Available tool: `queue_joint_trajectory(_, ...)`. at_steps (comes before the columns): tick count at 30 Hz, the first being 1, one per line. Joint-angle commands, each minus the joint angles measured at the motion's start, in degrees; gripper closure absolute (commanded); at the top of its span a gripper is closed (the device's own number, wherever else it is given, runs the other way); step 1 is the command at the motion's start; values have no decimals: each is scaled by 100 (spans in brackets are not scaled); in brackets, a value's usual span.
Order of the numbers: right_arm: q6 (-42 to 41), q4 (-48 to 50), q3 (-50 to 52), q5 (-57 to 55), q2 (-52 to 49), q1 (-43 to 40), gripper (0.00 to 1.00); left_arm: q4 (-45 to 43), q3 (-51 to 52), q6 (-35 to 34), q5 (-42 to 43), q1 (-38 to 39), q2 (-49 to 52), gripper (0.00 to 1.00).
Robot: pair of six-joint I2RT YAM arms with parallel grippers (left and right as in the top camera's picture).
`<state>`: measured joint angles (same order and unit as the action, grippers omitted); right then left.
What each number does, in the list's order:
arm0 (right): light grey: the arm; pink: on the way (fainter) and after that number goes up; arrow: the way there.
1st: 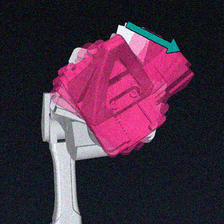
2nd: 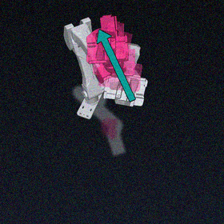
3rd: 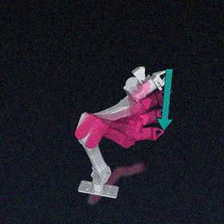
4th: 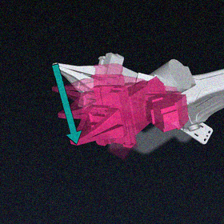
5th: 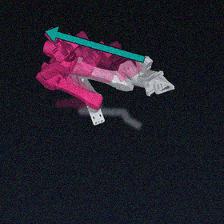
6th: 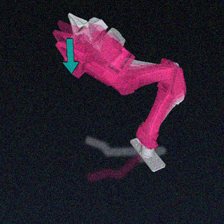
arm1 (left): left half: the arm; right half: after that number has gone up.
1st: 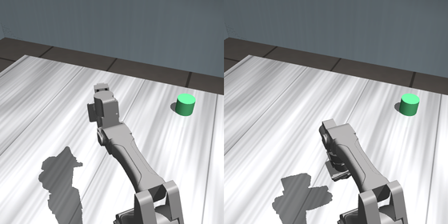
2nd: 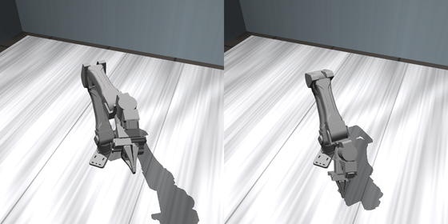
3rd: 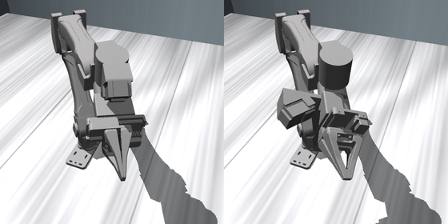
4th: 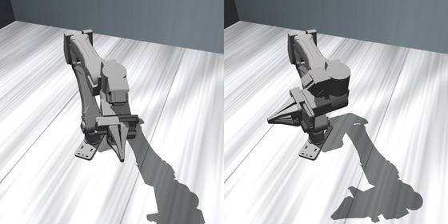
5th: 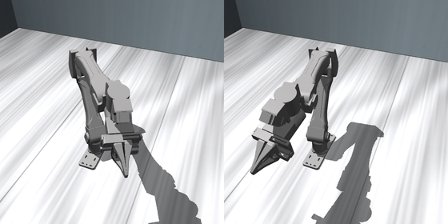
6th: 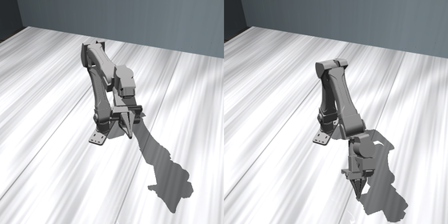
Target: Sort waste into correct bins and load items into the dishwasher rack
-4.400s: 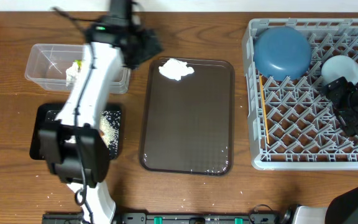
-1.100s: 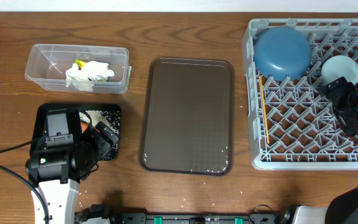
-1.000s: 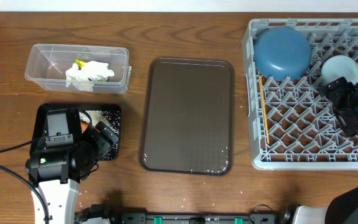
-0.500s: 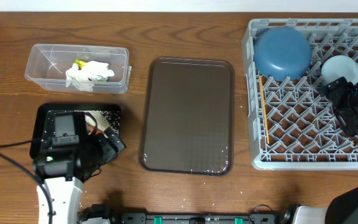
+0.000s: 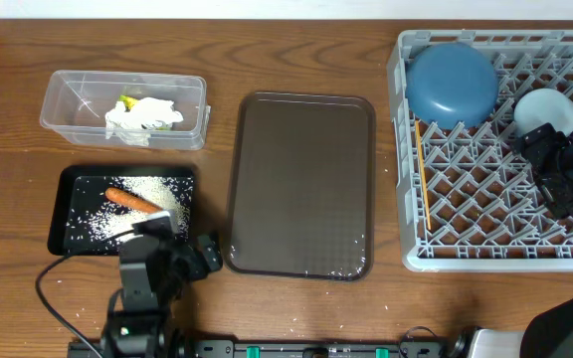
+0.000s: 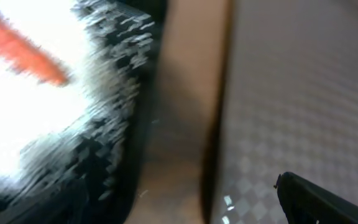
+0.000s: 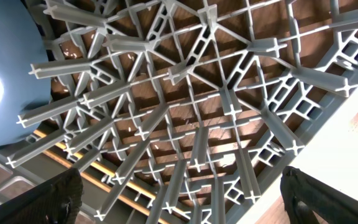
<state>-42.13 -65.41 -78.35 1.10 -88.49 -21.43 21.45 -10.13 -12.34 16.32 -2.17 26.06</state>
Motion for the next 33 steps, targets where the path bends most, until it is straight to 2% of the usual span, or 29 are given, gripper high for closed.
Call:
queue_joint_trajectory(1, -90, -13, -13, -24, -17, -68, 1, -424, 317, 1019, 769, 17, -437, 0)
queue_joint_trajectory(6, -90, -13, -13, -22, -17, -68, 1, -951, 597, 1019, 767, 17, -984, 0)
queue_joint_trajectory(20, -90, -13, -13, -24, -17, -68, 1, -1049, 654, 1019, 702, 179, -2605, 0)
queue_joint_trajectory(26, -92, -13, -13, -24, -17, -68, 1, -1338, 734, 1019, 616, 358, -2597, 0)
queue_joint_trajectory(29, -90, -13, -13, -24, -17, -68, 1, -2092, 968, 1012, 616, 365, -2597, 0)
queue_joint_trajectory(33, -90, -13, -13, -24, -17, -68, 1, -2236, 990, 973, 520, 365, -2597, 0)
